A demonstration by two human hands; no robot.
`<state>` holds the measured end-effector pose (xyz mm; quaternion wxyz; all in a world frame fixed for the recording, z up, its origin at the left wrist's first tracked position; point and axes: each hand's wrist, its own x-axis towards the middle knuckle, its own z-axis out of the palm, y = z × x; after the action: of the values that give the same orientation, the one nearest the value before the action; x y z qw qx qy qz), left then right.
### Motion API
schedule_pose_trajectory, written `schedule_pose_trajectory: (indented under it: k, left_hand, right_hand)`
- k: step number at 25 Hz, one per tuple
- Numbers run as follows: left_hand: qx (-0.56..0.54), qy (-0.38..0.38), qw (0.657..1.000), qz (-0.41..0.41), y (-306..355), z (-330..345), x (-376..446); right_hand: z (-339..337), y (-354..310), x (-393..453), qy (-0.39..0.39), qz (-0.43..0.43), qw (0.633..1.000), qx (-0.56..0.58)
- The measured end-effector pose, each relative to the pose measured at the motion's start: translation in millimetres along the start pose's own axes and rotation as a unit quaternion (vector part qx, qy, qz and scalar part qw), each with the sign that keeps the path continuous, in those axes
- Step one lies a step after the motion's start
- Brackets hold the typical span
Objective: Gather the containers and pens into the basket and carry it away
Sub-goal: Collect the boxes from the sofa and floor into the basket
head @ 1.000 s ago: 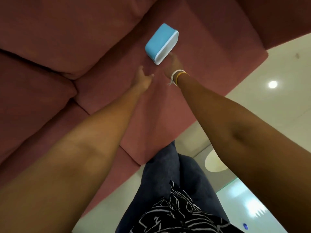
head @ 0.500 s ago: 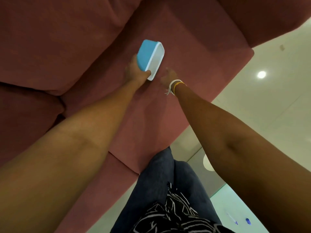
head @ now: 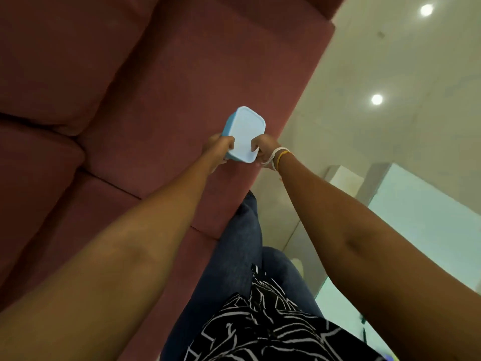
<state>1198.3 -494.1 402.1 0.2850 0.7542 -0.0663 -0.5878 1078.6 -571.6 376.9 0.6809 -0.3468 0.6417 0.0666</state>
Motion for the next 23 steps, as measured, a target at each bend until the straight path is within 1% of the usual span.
schedule_pose_trajectory:
  k: [3, 7, 8, 10, 13, 16, 19, 23]
  left_hand:
    - [0.005, -0.030, 0.999, -0.012, -59.5, 29.9, -40.0]
    - [-0.012, -0.083, 0.996, -0.036, -148.8, 62.8, -121.4]
    - [0.001, -0.101, 0.994, -0.044, -169.1, 67.1, -140.4]
    - [0.061, -0.141, 0.987, -0.055, -206.9, 69.9, -177.9]
    - [0.152, -0.170, 0.972, -0.063, -248.2, 68.5, -217.1]
    - [0.211, -0.209, 0.953, -0.058, -287.9, 64.3, -247.2]
    - [0.262, -0.238, 0.934, -0.048, -335.0, 56.4, -280.8]
    - [0.314, -0.269, 0.910, -0.043, -393.3, 41.9, -319.5]
  right_hand:
    - [-12.1, 83.0, -52.0, -0.019, 0.012, 0.996, 0.092]
    - [-21.2, 200.3, -129.3, -0.030, 0.027, 0.979, 0.201]
    - [-21.0, 226.3, -147.0, -0.024, 0.030, 0.975, 0.221]
    - [-15.5, 279.0, -182.4, -0.011, 0.033, 0.962, 0.271]
    - [0.7, 347.5, -225.2, 0.011, 0.039, 0.939, 0.341]
    - [27.6, 413.2, -255.3, 0.049, 0.035, 0.914, 0.401]
    - [64.9, 471.2, -285.5, 0.082, 0.022, 0.879, 0.470]
    - [110.7, 540.2, -324.3, 0.096, 0.002, 0.826, 0.556]
